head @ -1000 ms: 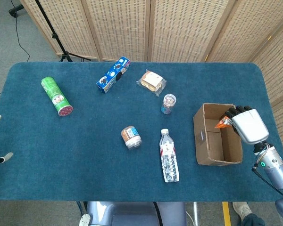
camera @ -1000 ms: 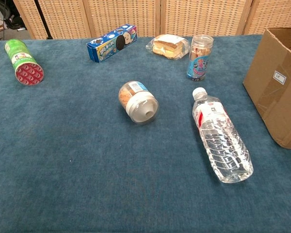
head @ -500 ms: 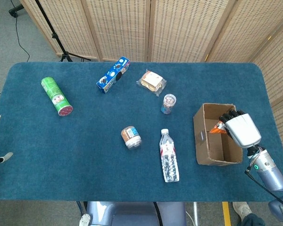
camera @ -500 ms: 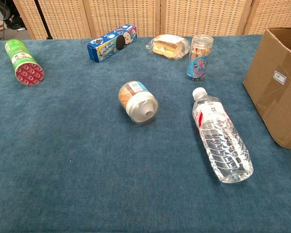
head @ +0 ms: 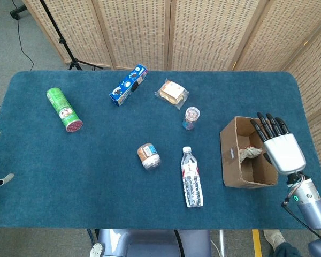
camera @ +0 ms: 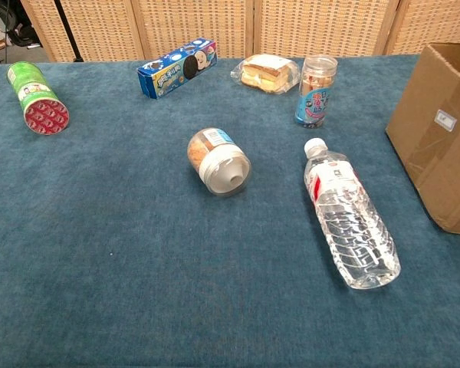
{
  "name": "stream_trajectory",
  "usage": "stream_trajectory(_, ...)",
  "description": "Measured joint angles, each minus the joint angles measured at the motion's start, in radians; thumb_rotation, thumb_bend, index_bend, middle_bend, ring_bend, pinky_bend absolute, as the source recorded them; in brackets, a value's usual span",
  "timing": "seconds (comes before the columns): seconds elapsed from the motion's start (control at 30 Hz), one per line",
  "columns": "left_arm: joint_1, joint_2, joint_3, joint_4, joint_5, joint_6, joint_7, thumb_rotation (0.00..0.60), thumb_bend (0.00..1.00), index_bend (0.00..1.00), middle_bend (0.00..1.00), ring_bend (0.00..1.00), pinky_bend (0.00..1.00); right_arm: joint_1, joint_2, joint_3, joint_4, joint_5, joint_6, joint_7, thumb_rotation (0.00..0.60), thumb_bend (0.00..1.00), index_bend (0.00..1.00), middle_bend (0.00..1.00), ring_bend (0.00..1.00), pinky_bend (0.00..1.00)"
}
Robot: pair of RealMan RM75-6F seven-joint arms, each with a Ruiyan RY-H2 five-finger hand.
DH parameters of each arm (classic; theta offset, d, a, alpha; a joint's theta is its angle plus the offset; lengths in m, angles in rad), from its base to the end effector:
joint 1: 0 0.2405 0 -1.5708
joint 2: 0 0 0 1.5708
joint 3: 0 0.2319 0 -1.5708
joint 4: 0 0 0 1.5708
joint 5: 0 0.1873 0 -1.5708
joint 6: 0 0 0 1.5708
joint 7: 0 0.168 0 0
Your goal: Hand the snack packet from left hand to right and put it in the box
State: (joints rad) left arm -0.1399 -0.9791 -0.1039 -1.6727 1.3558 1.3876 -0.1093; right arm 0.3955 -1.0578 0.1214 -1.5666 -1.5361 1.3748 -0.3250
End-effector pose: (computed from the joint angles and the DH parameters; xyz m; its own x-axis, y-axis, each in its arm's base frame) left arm -0.2874 0.2257 0.2090 0.3418 0.0059 0.9397 0.9366 0.0791 -0.3412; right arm -0.2084 -0.2930 0.1847 0.7140 0.2096 0.6680 -0.6215 -0.2494 0.7426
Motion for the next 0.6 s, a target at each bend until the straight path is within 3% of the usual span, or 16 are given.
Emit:
stream_trajectory(0.17, 0.000, -0.005, 0.003, 0.000, 0.002, -0.001, 0.009, 0.600, 0.00, 0.00, 0.00, 0.00, 0.00, -0.082, 0.038, -0.013, -0.056, -0.027, 0.119, 0.068, 0.600, 0.00, 0.00, 0.00, 0.00, 0.13)
stream_trajectory(0.33, 0.003, -0.018, 0.007, 0.004, -0.001, 0.000, 0.026, 0.600, 0.00, 0.00, 0.00, 0.00, 0.00, -0.158, -0.006, -0.029, -0.018, -0.029, 0.214, 0.161, 0.600, 0.00, 0.00, 0.00, 0.00, 0.08)
stream_trajectory(0.6, 0.014, -0.071, 0.004, 0.048, 0.002, 0.041, 0.057, 0.600, 0.00, 0.00, 0.00, 0.00, 0.00, -0.241, -0.162, -0.045, 0.109, 0.007, 0.273, 0.258, 0.600, 0.00, 0.00, 0.00, 0.00, 0.05)
